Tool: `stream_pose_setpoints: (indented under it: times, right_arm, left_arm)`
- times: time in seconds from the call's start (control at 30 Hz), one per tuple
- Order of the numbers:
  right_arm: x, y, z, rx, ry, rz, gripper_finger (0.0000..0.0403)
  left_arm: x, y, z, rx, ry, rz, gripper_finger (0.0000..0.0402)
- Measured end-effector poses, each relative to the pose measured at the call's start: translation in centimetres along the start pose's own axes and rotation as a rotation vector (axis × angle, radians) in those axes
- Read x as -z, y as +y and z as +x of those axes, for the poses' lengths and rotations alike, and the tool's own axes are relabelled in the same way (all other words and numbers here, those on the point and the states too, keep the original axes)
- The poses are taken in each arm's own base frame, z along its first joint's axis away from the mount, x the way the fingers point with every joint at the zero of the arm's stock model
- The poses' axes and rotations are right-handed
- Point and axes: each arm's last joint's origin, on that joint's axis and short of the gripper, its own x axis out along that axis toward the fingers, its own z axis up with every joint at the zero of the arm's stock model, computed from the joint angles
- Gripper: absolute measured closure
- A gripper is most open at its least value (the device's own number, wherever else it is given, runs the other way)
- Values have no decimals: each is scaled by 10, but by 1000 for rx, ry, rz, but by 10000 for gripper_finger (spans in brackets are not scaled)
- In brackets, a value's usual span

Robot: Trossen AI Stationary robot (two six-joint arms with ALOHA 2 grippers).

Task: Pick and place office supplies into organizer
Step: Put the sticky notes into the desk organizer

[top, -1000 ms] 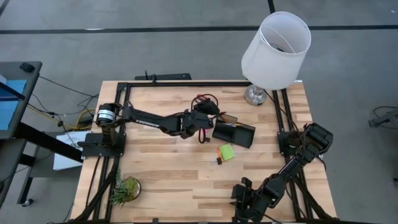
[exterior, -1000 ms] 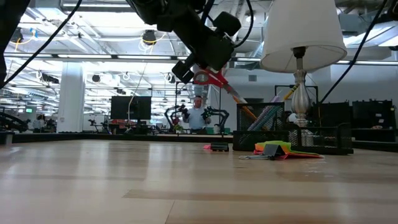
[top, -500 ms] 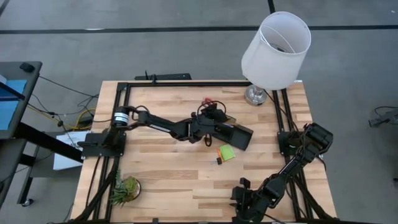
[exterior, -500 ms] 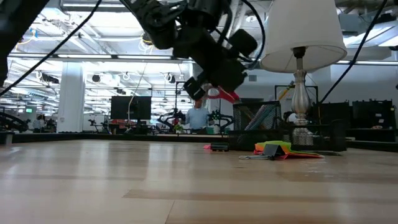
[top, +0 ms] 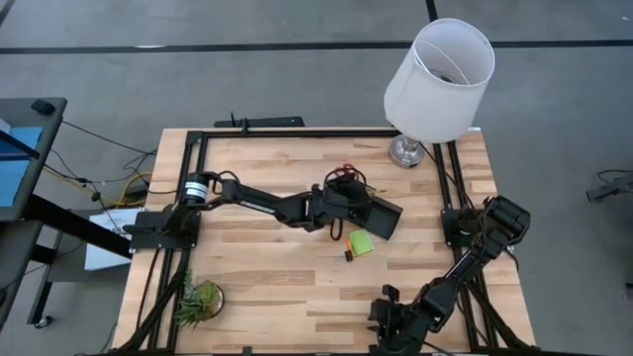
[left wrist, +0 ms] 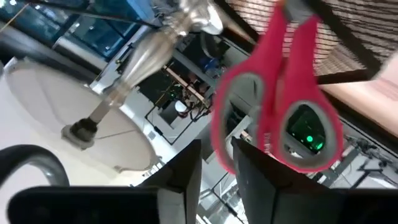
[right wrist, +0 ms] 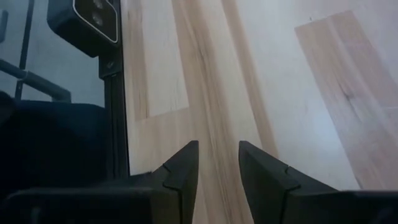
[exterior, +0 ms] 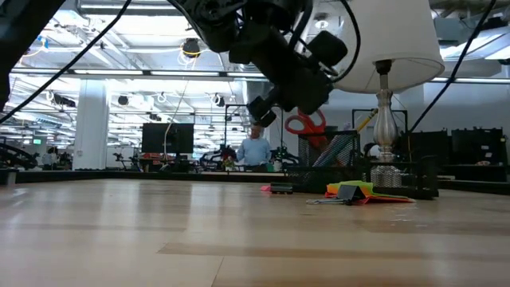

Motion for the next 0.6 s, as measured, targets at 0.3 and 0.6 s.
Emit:
stream_pose_setpoints:
  times: [0.3, 0.6]
  right_arm:
    - [6, 5, -4, 8, -54, -13, 294]
    - [4, 4, -5, 71, -174, 101, 294]
  left_arm:
    - [7, 24, -15, -46, 151, -244, 291]
    - [61, 73, -33, -102, 257, -502, 282]
